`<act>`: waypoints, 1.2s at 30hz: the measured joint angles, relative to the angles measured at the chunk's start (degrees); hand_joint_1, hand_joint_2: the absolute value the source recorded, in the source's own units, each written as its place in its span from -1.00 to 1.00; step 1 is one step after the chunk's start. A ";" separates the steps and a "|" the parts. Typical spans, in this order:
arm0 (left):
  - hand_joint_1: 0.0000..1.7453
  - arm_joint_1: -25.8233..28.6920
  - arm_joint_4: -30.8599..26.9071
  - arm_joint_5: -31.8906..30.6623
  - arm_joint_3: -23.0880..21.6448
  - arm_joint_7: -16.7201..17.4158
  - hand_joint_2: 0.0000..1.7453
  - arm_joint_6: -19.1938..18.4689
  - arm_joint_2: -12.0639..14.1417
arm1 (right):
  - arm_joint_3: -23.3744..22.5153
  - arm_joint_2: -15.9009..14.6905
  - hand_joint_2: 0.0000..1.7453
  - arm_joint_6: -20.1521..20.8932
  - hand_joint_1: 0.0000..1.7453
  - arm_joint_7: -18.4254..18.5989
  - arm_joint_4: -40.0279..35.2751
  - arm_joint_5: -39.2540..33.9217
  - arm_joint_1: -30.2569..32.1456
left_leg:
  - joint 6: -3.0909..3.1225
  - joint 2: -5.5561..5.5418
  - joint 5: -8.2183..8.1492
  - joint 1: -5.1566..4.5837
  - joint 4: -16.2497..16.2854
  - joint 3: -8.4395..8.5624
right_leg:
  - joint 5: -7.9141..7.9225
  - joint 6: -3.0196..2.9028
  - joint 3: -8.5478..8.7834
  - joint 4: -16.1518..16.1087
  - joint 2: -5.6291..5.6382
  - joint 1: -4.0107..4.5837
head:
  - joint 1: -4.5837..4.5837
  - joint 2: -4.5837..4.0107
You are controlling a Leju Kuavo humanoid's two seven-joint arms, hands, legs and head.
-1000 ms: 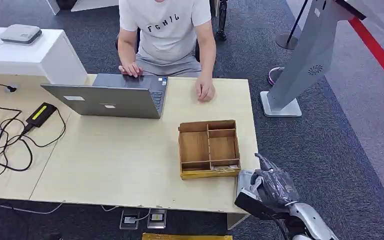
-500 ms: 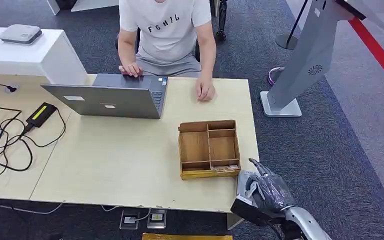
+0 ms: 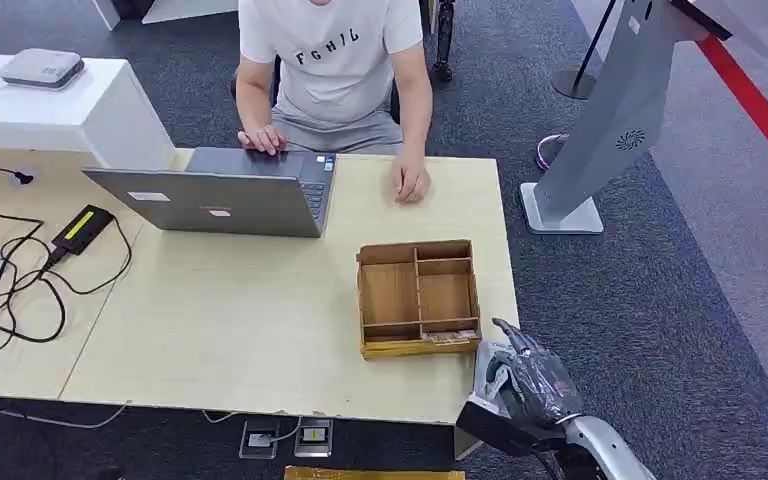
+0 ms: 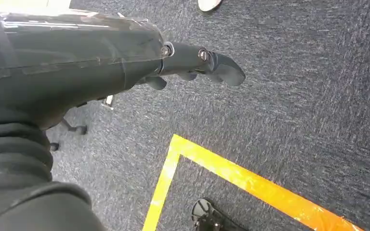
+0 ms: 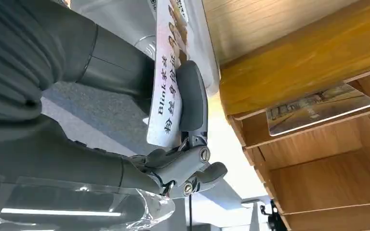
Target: Pass the card to the sensor for recognition and then transmit it.
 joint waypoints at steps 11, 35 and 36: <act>-1.00 -0.03 0.00 -0.26 0.00 0.02 -1.00 -0.46 0.17 | 0.39 -2.30 1.00 1.49 1.00 1.03 -1.40 1.16 -2.75 | 0.00 0.01 0.00 -0.02 0.00 0.01 | 0.00 0.01 0.00 0.00 0.01 -0.01 | 0.02 0.00; -1.00 -0.39 0.00 -4.31 -0.24 -2.23 -1.00 -4.02 0.46 | -2.82 0.88 1.00 27.96 1.00 0.33 -17.97 16.98 -22.13 | 0.00 0.04 0.02 0.01 -0.01 -0.01 | 0.02 0.01 0.05 0.06 0.03 0.00 | 0.00 0.00; -1.00 -0.47 0.00 -4.55 -0.26 -2.32 -1.00 -4.18 0.44 | -2.56 1.99 1.00 28.48 1.00 0.17 -17.33 17.16 -23.52 | 0.00 0.03 0.03 0.01 -0.01 -0.02 | 0.01 0.01 0.05 0.06 0.03 0.01 | 0.00 0.00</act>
